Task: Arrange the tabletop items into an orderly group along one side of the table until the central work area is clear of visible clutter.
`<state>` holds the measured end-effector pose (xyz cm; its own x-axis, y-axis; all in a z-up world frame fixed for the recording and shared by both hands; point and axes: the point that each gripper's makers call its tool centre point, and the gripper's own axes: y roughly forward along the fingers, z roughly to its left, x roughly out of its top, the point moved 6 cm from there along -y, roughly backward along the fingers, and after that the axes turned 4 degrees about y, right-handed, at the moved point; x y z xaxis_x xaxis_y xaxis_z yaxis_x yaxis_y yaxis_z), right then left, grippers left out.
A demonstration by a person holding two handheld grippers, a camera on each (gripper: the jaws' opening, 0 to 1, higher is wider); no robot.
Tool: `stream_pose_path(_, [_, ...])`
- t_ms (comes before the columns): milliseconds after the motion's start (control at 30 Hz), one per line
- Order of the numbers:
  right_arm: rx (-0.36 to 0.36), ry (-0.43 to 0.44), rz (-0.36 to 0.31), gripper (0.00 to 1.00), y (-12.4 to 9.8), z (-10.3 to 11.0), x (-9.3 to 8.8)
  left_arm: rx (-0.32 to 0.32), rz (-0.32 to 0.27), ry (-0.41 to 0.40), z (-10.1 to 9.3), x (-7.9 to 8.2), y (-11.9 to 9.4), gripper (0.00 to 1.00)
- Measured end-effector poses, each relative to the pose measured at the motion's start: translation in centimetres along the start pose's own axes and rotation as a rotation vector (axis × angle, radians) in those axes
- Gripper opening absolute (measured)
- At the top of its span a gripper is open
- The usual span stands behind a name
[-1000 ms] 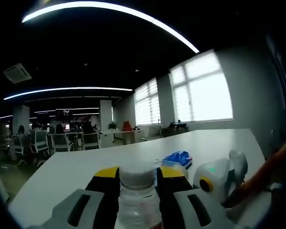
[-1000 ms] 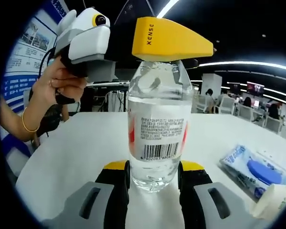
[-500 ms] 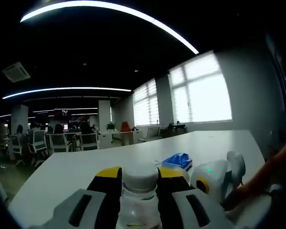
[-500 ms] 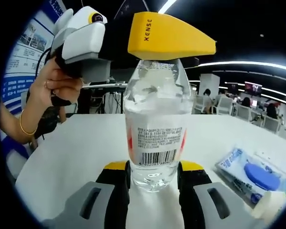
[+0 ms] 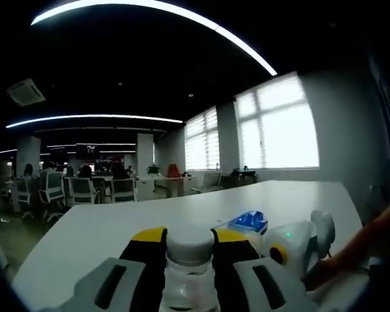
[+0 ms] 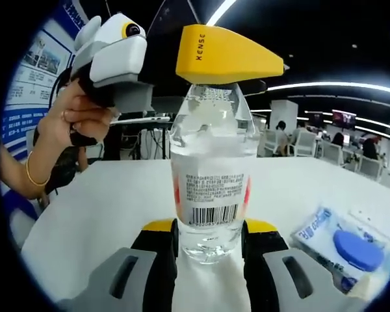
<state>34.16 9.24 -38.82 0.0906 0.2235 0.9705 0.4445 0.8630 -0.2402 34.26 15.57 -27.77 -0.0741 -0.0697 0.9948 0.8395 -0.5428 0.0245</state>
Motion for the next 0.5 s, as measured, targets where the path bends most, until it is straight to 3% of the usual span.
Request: stream_pose_path(500, [0.007, -0.007, -0.004, 0.36, 1.4, -1.1, 1.9, 0.011, 0.001, 0.005, 2.1, 1.3, 0.7, 0.25])
